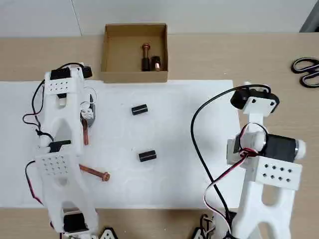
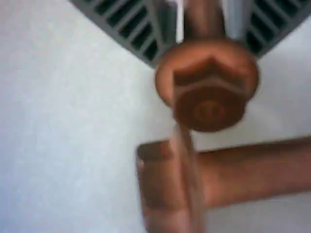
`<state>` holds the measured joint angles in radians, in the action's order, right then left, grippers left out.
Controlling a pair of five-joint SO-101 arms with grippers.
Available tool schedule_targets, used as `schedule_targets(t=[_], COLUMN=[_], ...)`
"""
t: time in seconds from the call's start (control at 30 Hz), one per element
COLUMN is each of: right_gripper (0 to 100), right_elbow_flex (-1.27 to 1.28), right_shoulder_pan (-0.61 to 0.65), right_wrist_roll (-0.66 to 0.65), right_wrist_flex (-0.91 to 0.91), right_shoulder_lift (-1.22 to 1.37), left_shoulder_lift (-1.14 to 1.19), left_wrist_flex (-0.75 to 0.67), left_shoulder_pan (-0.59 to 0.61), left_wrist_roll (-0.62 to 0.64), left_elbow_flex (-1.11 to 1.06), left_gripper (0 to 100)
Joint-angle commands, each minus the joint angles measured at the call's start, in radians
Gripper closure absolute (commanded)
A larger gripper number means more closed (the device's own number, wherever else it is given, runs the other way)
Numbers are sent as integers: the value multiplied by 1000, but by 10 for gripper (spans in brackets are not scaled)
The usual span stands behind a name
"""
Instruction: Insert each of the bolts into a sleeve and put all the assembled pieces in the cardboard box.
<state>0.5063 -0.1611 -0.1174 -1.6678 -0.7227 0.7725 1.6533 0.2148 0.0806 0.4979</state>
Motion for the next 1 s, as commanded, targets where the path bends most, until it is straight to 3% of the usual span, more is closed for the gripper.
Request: schedule_targets(t=[0.0, 0.17, 0.53, 0.97], right_gripper=[991, 991, 991, 991], right_elbow_flex=[-5, -5, -5, -107], right_shoulder_pan=[-2, -2, -2, 5], right_wrist_roll=[-12, -12, -11, -3], right_wrist_flex=[13, 8, 7, -42], right_shoulder_lift=[-24, -24, -24, -25], left_shoulder_lift=[40, 35, 9, -615], left_wrist_flex=[-43, -35, 101, 101], left_shoulder_pan=[3, -2, -2, -95], left_wrist_roll=[0, -18, 5, 3], left_elbow_flex=[12, 12, 206, -64], left_gripper=[927, 996, 994, 994])
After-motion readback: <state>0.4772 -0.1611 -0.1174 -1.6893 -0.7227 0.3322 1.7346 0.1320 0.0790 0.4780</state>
